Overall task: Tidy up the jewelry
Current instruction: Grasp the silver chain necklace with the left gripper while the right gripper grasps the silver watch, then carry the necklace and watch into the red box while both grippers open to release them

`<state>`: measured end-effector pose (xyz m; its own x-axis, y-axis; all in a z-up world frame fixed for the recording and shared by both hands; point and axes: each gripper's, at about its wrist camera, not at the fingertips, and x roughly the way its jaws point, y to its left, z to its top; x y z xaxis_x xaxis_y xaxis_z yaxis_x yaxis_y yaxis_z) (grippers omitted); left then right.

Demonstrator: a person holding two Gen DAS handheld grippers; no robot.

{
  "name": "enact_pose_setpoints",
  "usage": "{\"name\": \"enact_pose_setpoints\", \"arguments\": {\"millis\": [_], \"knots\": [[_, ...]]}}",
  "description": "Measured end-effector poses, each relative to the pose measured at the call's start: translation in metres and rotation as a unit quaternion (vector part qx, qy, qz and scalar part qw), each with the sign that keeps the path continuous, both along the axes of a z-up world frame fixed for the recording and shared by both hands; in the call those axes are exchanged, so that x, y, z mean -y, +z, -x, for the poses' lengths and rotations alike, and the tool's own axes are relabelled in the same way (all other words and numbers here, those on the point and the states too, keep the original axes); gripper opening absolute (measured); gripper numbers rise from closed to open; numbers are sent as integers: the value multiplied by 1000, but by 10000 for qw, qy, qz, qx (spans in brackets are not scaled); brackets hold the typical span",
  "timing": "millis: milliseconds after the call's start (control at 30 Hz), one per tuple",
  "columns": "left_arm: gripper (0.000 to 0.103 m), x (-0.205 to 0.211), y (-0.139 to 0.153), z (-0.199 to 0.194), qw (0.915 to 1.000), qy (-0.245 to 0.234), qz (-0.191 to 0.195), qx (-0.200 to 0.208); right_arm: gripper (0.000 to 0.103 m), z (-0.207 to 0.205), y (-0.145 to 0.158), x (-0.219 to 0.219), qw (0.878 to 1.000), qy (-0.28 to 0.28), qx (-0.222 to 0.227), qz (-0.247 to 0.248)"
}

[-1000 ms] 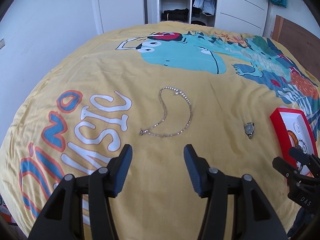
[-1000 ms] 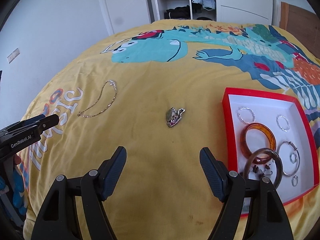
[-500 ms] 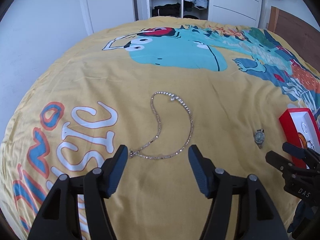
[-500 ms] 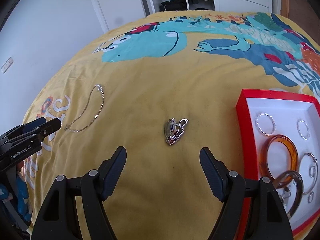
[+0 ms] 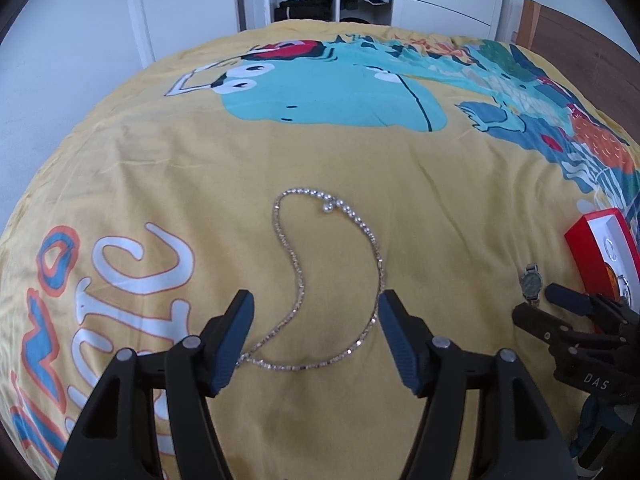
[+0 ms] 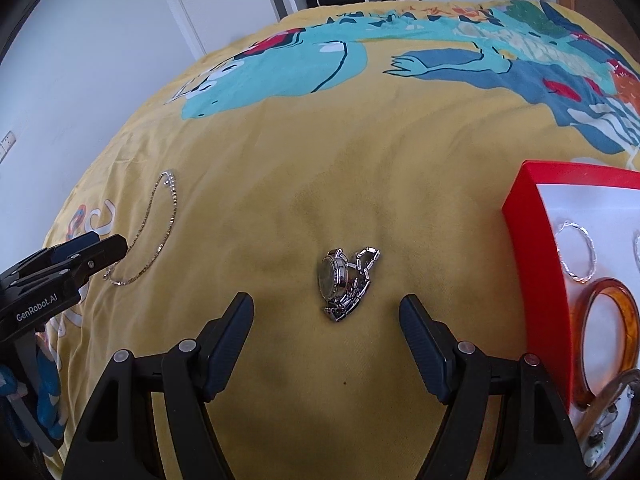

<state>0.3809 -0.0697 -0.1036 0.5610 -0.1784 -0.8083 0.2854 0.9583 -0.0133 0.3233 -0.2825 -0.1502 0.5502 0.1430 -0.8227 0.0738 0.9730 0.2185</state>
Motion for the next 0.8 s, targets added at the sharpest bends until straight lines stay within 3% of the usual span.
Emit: {"name": "enact_pose_setpoints", "arguments": {"millis": [167, 367, 433, 467, 533, 567, 667, 733, 800], "knots": [[63, 12, -10, -2, 9992, -373, 17, -147, 75, -3, -4, -3, 10000, 20, 26, 17], [63, 5, -37, -11, 9987, -273, -139, -401, 72, -5, -6, -5, 10000, 58, 67, 19], [64, 1, -42, -11, 9989, -212, -64, -414, 53, -6, -7, -7, 9999, 115, 62, 29], [64, -1, -42, -11, 9990, -170, 27, -410, 49, -6, -8, -7, 9999, 128, 65, 10], [62, -3, -43, -10, 9991, -155, 74, -393, 25, -7, -8, -7, 9998, 150, 60, -79], [61, -3, -43, -9, 9991, -146, 82, -383, 22, -7, -8, -6, 9998, 171, 51, -108], [41, -7, -41, -6, 9991, -108, 166, -368, 16, -6, -8, -9, 9996, 262, 53, -125], [18, -10, -37, -4, 9990, -76, 226, -369, 15, -4, -6, -10, 9996, 256, 66, -137], [7, -11, -33, 0, 9990, -81, 233, -366, 14, -1, -5, -10, 9996, 249, 80, -144]]}}
